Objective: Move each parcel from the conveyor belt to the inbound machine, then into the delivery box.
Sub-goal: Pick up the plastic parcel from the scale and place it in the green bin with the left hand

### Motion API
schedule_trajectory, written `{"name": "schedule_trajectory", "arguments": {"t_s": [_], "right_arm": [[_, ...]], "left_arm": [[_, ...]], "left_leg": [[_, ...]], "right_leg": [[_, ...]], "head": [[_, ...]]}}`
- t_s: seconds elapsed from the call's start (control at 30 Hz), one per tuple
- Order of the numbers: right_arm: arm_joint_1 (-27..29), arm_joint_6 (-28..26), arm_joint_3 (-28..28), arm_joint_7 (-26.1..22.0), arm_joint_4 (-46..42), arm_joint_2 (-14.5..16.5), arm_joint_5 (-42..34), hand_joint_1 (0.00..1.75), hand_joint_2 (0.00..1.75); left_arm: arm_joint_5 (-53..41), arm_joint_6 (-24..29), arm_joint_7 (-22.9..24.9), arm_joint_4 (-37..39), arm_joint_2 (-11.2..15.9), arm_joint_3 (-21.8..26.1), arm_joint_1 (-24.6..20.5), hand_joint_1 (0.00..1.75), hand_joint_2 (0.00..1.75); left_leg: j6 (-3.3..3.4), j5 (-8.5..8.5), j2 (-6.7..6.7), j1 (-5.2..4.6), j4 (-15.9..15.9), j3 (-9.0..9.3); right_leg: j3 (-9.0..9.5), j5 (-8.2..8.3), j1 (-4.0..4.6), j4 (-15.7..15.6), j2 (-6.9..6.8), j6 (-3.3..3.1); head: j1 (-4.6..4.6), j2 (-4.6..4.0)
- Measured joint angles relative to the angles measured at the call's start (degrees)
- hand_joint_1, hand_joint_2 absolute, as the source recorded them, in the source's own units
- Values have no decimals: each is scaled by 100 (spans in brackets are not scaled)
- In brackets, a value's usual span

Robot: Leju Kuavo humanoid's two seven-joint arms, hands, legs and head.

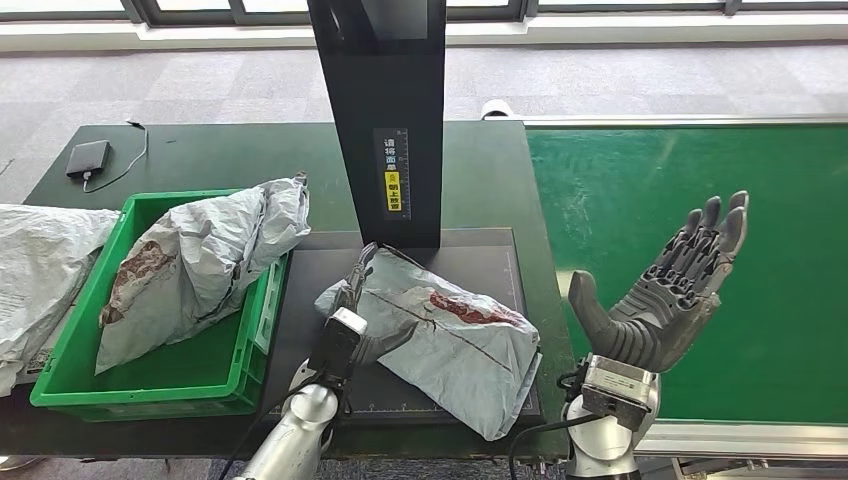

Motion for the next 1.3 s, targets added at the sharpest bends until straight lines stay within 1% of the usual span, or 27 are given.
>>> {"name": "schedule_trajectory", "arguments": {"t_s": [0.3, 0.4, 0.5, 0.53, 0.57, 0.63, 0.67, 0.7, 0.83, 1.0, 1.13, 1.3], "right_arm": [[0, 0, 0, 1, 0, 0, -28, 0, 175], [4, 0, 0, 1, 0, 0, -18, 0, 175], [9, 0, 0, 1, -4, 0, 3, 0, 175], [10, 0, 0, 1, -9, 1, 2, 0, 175], [12, 0, 0, 1, -14, 1, -2, 0, 175], [15, 0, 0, 1, -21, 2, -15, 0, 175], [15, 0, -1, 1, -22, 2, -22, 0, 175], [15, 0, -1, 1, -22, 2, -31, 0, 175], [11, 0, -2, 2, -20, 2, -64, 0, 175], [7, 0, -2, 3, -18, 1, -86, 0, 175], [5, 0, -2, 3, -16, 0, -101, 0, 175], [4, 0, -4, 3, -15, 1, -115, 0, 175]], "left_arm": [[-12, 38, 8, 105, -4, -2, -25, 0, 175], [-264, 296, 143, 241, -9, -3, -59, 0, 175], [-875, 716, 455, 535, -27, -44, -143, 0, 175], [-1115, 820, 572, 662, -36, -81, -184, 29, 175], [-1341, 894, 688, 789, -47, -131, -231, 68, 175], [-1775, 1007, 935, 1032, -69, -247, -319, 152, 175], [-1979, 1067, 1081, 1138, -80, -309, -356, 167, 175], [-2188, 1134, 1241, 1255, -92, -375, -395, 172, 175], [-2888, 1372, 1835, 1676, -140, -634, -584, 175, 175], [-3416, 1564, 2323, 2008, -183, -828, -776, 175, 175], [-3692, 1579, 2532, 2156, -199, -916, -897, 175, 175], [-3882, 1569, 2647, 2258, -226, -953, -966, 175, 175]], "left_leg": [[0, 0, 0, 0, 0, 0], [0, 0, 0, 0, 0, 0], [0, 0, 0, 0, 0, 0], [0, 0, 0, 0, 0, 0], [0, 0, 0, 0, 0, 0], [0, 0, 0, 0, 0, 0], [0, 0, 0, -1, 0, 0], [0, 0, 0, -1, 0, 0], [1, 0, -9, -2, 0, -1], [1, 0, -12, -2, 0, 1], [2, 0, -15, -2, 0, 9], [2, -1, -16, -2, 0, 18]], "right_leg": [[0, 0, 0, 0, 0, 0], [0, 0, 0, 0, 0, 0], [-1, 0, 0, 0, 0, 0], [0, 0, -1, 0, 0, 0], [0, 0, -1, 0, 0, 0], [1, 0, -1, 0, -1, 0], [1, 0, -2, 0, 0, 0], [1, 0, -2, 0, 0, 0], [7, 0, -2, 0, -7, 1], [13, -1, -2, 0, -13, 1], [24, -2, -2, 0, -15, 3], [33, -3, -2, 0, -15, 4]], "head": [[0, -1], [0, 1], [-1, 1], [-1, 1], [-1, 1], [0, 0], [0, 0], [0, 0], [-1, 1], [-1, 1], [0, -1], [0, 1]]}}
